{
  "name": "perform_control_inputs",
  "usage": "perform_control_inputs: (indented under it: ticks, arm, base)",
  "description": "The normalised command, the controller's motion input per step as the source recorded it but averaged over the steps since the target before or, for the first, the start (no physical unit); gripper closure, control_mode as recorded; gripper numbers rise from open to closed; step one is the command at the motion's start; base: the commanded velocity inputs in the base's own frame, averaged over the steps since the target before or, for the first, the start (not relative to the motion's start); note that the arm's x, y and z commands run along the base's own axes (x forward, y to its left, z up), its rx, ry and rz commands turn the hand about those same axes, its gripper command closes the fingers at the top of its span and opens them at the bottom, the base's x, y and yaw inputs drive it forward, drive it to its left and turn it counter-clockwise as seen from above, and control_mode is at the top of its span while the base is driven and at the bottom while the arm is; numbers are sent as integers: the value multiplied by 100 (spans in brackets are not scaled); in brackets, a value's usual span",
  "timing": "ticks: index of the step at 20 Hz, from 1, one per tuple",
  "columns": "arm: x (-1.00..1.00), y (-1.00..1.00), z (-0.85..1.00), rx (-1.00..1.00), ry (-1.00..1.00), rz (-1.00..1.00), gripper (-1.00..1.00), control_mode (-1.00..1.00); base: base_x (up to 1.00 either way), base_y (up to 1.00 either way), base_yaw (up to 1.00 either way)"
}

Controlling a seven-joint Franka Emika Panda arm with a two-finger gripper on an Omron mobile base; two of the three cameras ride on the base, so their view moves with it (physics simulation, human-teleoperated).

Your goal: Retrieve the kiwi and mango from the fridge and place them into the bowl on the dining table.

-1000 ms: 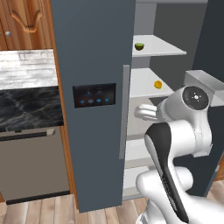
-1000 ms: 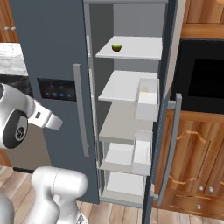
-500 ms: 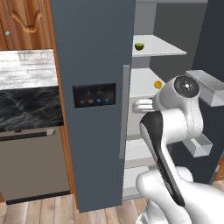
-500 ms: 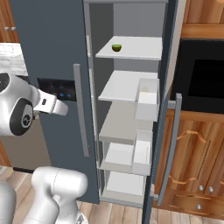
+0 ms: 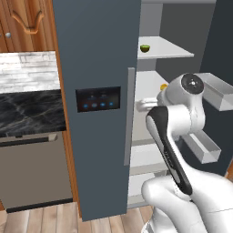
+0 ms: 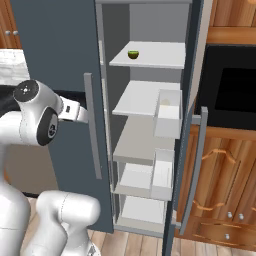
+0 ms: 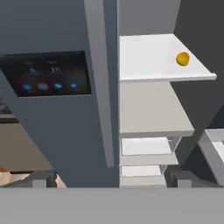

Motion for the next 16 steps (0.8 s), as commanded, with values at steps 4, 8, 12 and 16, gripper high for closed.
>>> perform_control_inputs:
  ticks: [4,8,12,16]
  arm:
    - [36,1,-19,0,-17,0,-100,-100]
    - [54,0,-6,0,-8,0,-100,-100]
    - [61,0,0,0,1,1,-100,-100]
    - [52,20,0,0,7,0,-100,-100]
  base:
    - [0,0,0]
    - [0,0,0]
    - [0,0,0]
    - [0,0,0]
